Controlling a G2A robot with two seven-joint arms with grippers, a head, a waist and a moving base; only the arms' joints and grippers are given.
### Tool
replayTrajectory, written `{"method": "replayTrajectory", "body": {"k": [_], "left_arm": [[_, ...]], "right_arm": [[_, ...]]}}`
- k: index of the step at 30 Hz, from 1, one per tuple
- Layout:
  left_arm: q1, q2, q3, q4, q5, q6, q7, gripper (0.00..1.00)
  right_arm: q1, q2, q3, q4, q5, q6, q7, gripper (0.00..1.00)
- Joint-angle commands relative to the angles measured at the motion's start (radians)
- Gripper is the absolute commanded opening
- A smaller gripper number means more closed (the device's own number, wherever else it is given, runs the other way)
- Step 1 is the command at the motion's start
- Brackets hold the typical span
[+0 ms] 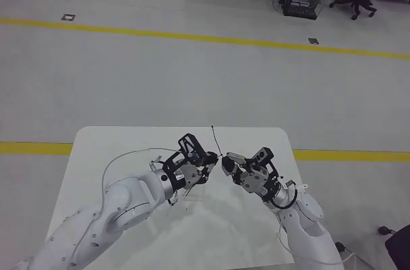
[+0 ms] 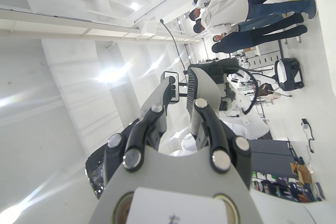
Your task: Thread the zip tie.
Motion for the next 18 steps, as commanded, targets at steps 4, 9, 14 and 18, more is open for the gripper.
{"method": "replayTrajectory", "body": {"k": [4,9,14,18], "left_arm": [[-0.002,-0.001,0.0,0.002,0.0,-0.002,-0.001,0.0],[-0.002,-0.002,0.0,0.004,-0.001,-0.005,-0.001,0.0],[-0.003,-0.003,0.001,0.007,0.001,-0.01,0.001,0.0],[-0.004,-0.003,0.001,0.009,0.003,-0.014,0.001,0.0]], "right_arm": [[0.003,-0.001,-0.001,0.004,0.003,0.004,0.0,0.13],[0.006,-0.001,-0.002,0.007,0.006,0.007,0.002,0.12],[0.008,-0.001,-0.004,0.011,0.006,0.011,0.003,0.11],[0.01,-0.001,-0.005,0.013,0.005,0.013,0.005,0.06]]}}
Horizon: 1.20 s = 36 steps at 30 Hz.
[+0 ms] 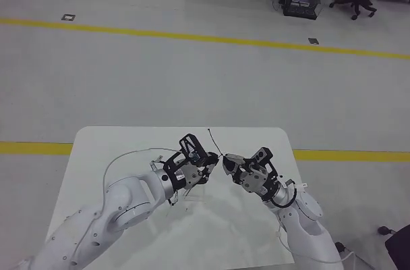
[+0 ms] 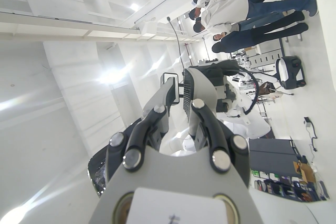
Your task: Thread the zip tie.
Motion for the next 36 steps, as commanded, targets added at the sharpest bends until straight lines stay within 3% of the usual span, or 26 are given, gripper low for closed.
{"method": "replayTrajectory", "body": {"k": [1,2,31,32,33,34,36], "left_arm": [[0.0,0.0,0.0,0.001,0.001,-0.001,0.0,0.0],[-0.001,0.0,0.0,0.001,0.002,-0.002,0.0,0.0],[0.007,-0.003,-0.012,0.008,0.021,0.012,0.012,0.0],[0.007,-0.003,-0.012,0.008,0.021,0.012,0.011,0.0],[0.007,-0.003,-0.012,0.008,0.021,0.012,0.01,0.0],[0.007,-0.003,-0.012,0.008,0.021,0.011,0.01,0.0],[0.007,-0.003,-0.012,0.006,0.023,0.012,0.01,0.0]], "right_arm": [[0.001,0.0,-0.001,0.001,-0.001,0.001,0.001,0.04],[0.001,0.0,-0.002,0.002,-0.001,0.001,0.001,0.0],[-0.019,0.002,0.014,0.001,-0.005,-0.003,0.036,0.0],[-0.02,0.002,0.014,0.001,-0.004,-0.003,0.033,0.13],[-0.021,0.002,0.015,-0.001,-0.003,-0.003,0.029,0.36],[-0.021,0.002,0.016,-0.002,-0.002,-0.003,0.027,0.41],[-0.02,0.001,0.017,-0.004,0.0,-0.002,0.023,0.42]]}}
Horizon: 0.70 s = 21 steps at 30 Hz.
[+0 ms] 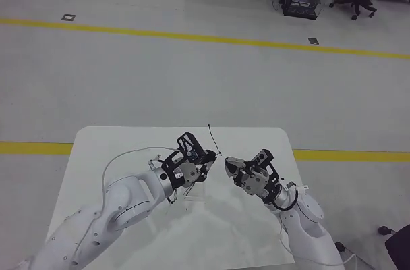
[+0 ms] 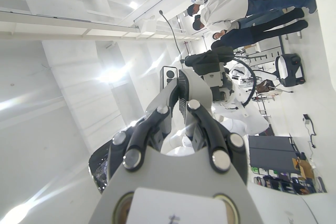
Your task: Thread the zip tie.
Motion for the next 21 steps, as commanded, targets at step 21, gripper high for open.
{"method": "replayTrajectory", "body": {"k": [21], "left_arm": [[0.002,-0.001,0.002,-0.006,0.023,-0.022,0.001,0.0]], "right_arm": [[0.02,-0.003,-0.011,0.006,0.006,0.007,-0.024,0.2]]}}
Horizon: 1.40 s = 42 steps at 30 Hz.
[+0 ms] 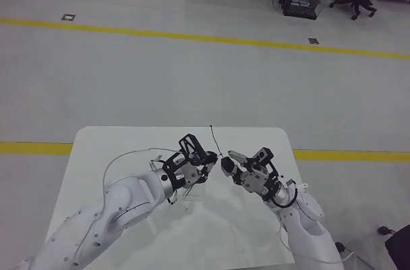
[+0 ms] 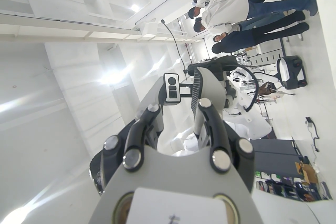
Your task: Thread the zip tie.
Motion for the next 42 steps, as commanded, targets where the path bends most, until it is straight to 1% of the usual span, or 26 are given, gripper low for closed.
{"method": "replayTrajectory", "body": {"k": [1,11,23,25,29,42], "left_arm": [[0.001,0.0,0.0,0.0,0.0,-0.001,0.001,0.0],[0.002,0.0,-0.001,-0.002,0.001,-0.011,0.002,0.0],[0.001,-0.002,0.0,-0.001,0.0,-0.014,-0.003,0.0],[0.001,-0.002,0.0,-0.001,0.001,-0.014,-0.003,0.0],[0.002,-0.002,0.0,-0.001,0.001,-0.015,-0.002,0.0],[0.002,-0.003,-0.003,0.003,0.005,-0.011,0.001,0.0]], "right_arm": [[0.002,0.0,-0.002,0.001,0.0,0.001,-0.001,0.2],[0.005,-0.001,-0.006,0.002,0.002,0.003,-0.005,0.13],[0.008,-0.002,-0.008,0.004,0.0,0.008,-0.001,0.13],[0.009,-0.002,-0.009,0.004,-0.001,0.009,0.001,0.1],[0.01,-0.002,-0.009,0.005,-0.003,0.011,0.002,0.0],[0.005,-0.001,-0.007,0.008,-0.004,0.005,0.011,0.0]]}}
